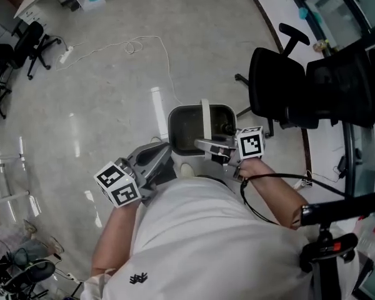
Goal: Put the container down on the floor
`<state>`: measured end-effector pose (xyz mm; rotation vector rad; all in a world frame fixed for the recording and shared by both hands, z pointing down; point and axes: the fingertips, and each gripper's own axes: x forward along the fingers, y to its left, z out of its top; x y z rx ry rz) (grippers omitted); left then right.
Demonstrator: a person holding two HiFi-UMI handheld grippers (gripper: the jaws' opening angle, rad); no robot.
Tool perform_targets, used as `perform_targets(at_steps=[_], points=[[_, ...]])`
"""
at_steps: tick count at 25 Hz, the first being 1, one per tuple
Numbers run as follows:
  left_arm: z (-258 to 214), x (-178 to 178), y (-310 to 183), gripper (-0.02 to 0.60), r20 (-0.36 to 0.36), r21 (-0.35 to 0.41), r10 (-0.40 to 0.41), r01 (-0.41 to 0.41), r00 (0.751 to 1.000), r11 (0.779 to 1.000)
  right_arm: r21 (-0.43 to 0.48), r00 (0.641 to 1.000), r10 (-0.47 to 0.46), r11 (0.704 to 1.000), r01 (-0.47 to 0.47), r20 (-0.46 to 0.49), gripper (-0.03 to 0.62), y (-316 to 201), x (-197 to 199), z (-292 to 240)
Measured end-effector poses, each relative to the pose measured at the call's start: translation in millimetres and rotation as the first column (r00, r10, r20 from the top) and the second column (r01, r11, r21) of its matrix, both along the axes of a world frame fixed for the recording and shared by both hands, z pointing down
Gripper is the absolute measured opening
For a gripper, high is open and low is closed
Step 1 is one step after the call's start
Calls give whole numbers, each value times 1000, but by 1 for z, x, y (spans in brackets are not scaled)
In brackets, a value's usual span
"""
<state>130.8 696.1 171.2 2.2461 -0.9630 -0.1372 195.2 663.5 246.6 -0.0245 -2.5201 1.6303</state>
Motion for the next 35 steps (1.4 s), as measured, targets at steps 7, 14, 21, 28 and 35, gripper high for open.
perform_targets(at_steps=[7, 14, 21, 28, 35], points=[[8, -12, -87, 9, -21, -1, 100, -101, 995, 995, -35, 995, 94, 995, -94, 21, 51, -90, -13, 9], [23, -54, -209, 9, -64, -23, 175, -176, 983, 984, -18, 986, 166, 986, -166, 6, 50, -207, -46, 15], [34, -108, -326, 9, -40, -34, 214, -216, 976, 976, 14, 964, 261, 965, -262, 47, 51, -357, -86, 13], [39, -134, -418, 9, -59, -71, 170, -174, 984, 982, -26, 958, 280, 960, -279, 54, 50, -502, -135, 54], [80, -141, -555, 9, -21, -176, 56, -58, 998, 983, -96, 968, 252, 963, -251, 4, 51, -665, -159, 160]])
